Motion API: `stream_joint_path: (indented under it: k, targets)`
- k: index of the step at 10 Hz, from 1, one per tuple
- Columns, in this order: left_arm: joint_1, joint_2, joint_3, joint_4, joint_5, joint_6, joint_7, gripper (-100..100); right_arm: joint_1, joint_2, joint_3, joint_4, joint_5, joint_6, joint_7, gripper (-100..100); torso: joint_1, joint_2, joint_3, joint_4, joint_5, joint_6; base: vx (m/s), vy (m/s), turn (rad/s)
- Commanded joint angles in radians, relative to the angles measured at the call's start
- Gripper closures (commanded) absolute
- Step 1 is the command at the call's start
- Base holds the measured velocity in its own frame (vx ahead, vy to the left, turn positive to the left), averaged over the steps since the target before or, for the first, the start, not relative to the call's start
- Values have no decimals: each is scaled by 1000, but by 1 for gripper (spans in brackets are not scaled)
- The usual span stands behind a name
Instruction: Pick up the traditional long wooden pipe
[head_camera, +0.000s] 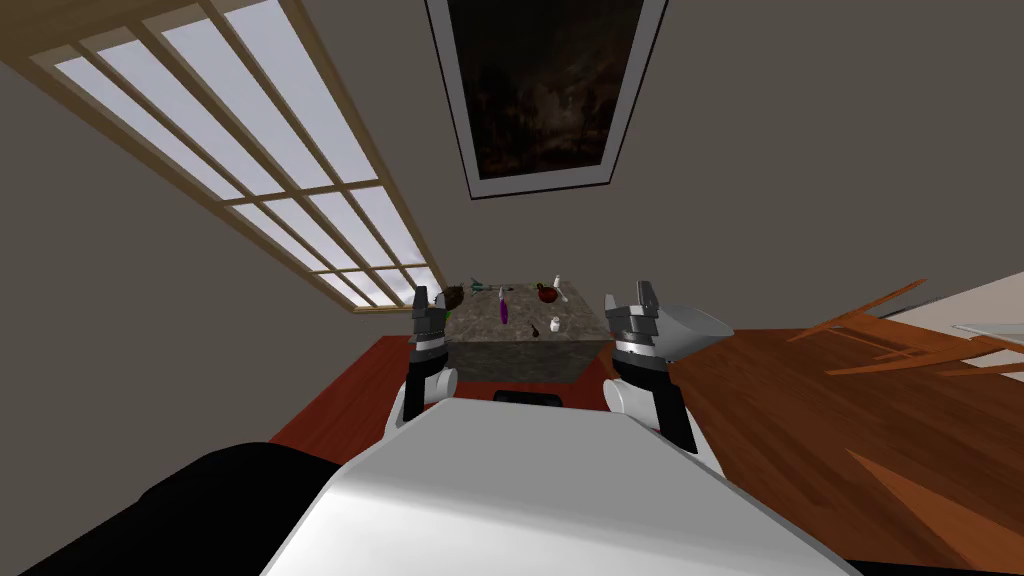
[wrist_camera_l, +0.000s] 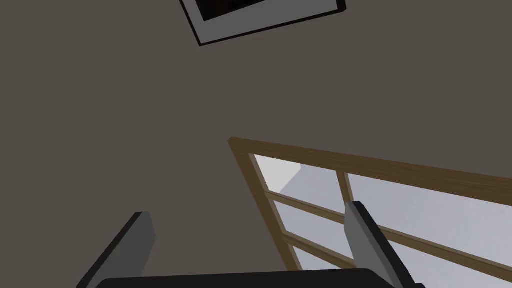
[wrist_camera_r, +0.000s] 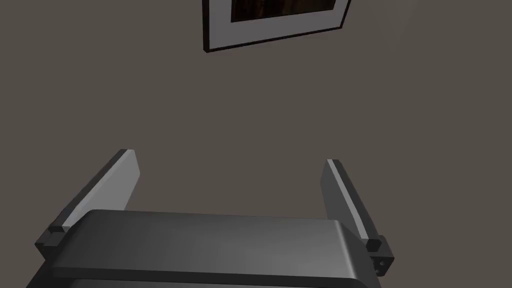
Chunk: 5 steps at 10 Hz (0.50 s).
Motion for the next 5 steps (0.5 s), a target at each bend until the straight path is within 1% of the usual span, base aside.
stream_joint_path:
  k: [1,3,5]
  targets:
    - [0,0,0,0,0,0,0,0,7,-34,2,10,-4,5,2,-100,0,0,0,0,0,0,-14,17,21]
    - [0,0,0,0,0,0,0,0,24,-89,8,33,-13,18,8,-100,2,2,1,0,0,0,-37,44,33]
    - [0,0,0,0,0,0,0,0,50,-154,16,67,-27,36,16,-100,4,3,2,1,1,0,-54,73,45]
